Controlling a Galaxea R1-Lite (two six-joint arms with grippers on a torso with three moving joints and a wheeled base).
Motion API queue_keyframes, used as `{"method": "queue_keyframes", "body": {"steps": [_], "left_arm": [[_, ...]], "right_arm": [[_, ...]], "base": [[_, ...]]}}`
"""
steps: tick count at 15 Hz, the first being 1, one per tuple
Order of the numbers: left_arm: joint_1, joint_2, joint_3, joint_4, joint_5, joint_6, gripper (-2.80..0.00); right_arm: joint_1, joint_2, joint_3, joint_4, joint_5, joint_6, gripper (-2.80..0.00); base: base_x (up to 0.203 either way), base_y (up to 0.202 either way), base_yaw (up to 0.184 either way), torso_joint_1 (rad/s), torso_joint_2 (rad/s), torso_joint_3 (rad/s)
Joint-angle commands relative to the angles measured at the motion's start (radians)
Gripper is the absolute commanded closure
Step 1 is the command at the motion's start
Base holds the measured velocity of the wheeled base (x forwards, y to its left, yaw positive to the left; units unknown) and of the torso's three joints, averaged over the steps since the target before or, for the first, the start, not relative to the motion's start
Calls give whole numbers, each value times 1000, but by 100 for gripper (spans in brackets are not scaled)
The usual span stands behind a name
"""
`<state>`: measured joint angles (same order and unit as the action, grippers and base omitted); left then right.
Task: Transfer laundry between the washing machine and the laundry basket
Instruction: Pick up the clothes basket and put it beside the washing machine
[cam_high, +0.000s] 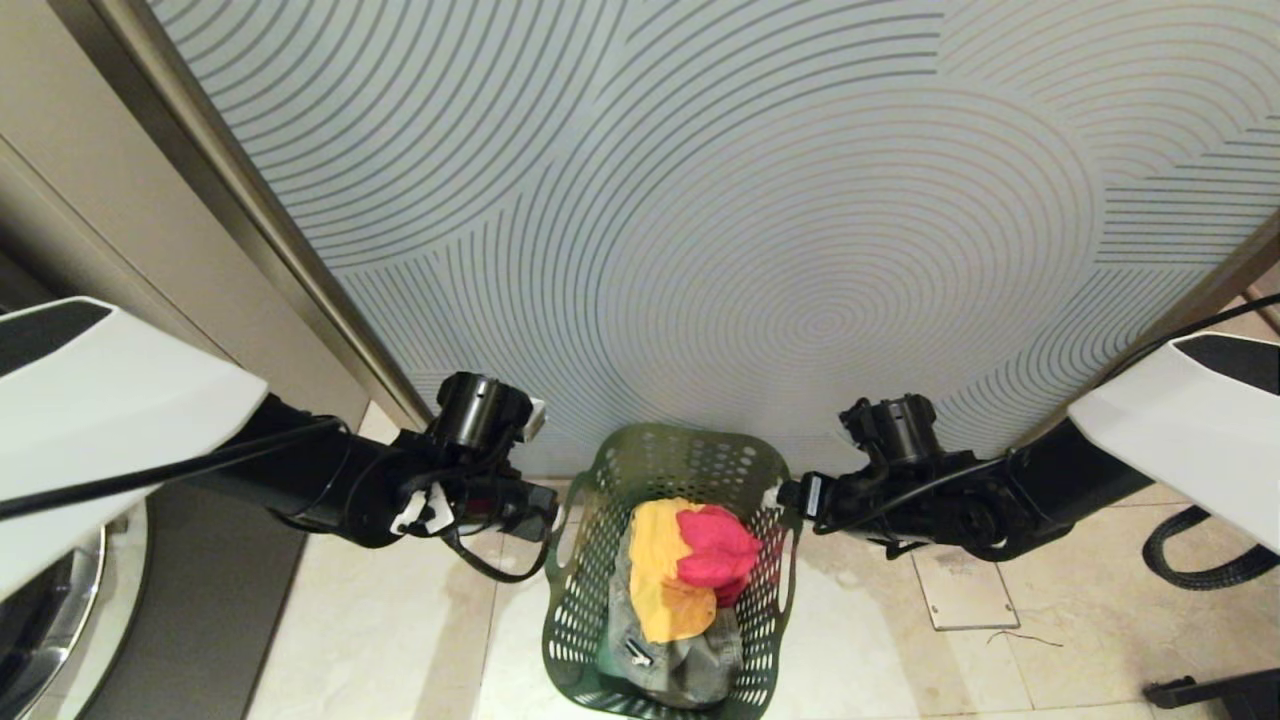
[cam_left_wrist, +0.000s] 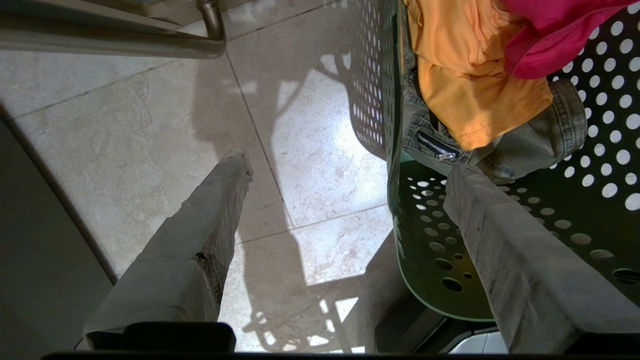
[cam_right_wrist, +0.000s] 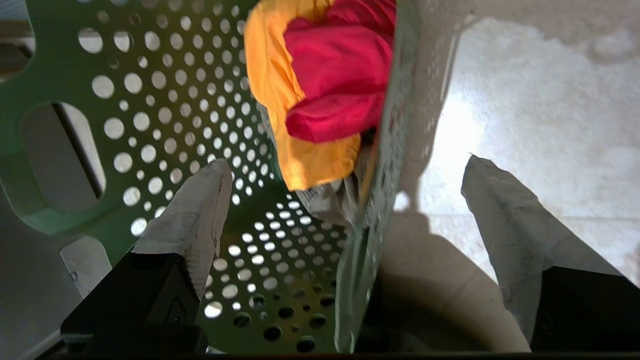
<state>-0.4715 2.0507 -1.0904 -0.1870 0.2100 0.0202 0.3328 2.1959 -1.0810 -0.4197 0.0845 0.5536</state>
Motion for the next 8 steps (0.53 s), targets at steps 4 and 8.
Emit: {"method": "queue_keyframes", "body": {"steps": [4, 8], "left_arm": [[-9, 64, -76, 13, 3, 6, -280], [-9, 66, -100, 34, 2, 6, -280]], "right_arm": [[28, 86, -104, -2, 24, 8, -280], [66, 91, -133, 2, 24, 40, -280]], "base": [[0, 0, 0, 0, 0, 0], [0, 0, 0, 0, 0, 0]]}}
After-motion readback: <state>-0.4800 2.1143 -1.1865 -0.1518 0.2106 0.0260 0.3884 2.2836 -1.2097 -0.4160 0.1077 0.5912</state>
